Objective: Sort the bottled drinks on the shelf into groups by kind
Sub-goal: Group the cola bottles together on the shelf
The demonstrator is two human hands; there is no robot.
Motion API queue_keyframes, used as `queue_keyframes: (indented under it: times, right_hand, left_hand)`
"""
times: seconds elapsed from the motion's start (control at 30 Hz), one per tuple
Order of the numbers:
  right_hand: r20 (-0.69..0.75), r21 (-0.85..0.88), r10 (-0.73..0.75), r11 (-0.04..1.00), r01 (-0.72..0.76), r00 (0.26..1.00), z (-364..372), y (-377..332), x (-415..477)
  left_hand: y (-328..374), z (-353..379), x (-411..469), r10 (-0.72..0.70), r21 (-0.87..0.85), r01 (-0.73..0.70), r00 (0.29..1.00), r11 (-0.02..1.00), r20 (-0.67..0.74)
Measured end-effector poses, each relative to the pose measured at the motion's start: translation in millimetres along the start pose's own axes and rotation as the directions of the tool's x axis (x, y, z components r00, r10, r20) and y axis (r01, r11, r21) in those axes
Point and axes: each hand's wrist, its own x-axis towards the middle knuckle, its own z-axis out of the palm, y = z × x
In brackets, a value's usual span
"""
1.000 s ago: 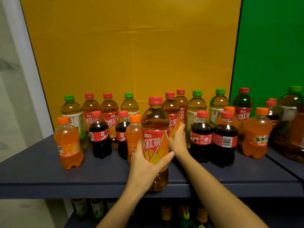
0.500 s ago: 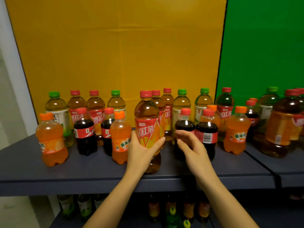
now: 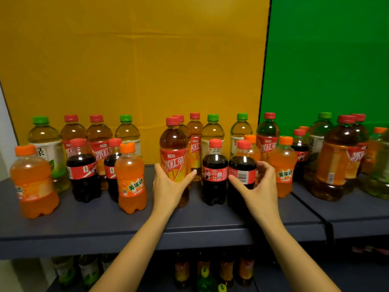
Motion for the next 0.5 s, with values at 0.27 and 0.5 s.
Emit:
queue_keyframes:
  times: [0.27, 0.5]
  right_hand:
    - [-0.001, -0.095, 0.07, 0.993, -0.07, 0.998, 13, 10, -3]
    - [-0.004, -0.022, 0.109, 0.994, -0.109, 0.994, 0, 0, -3]
  left_hand:
    - [19, -14, -38, 0.339, 0.06, -0.334, 0.911, 0.941, -0.234]
    - [43, 21, -52, 0.432, -0.007, -0.437, 0.886, 0.9, 0.168]
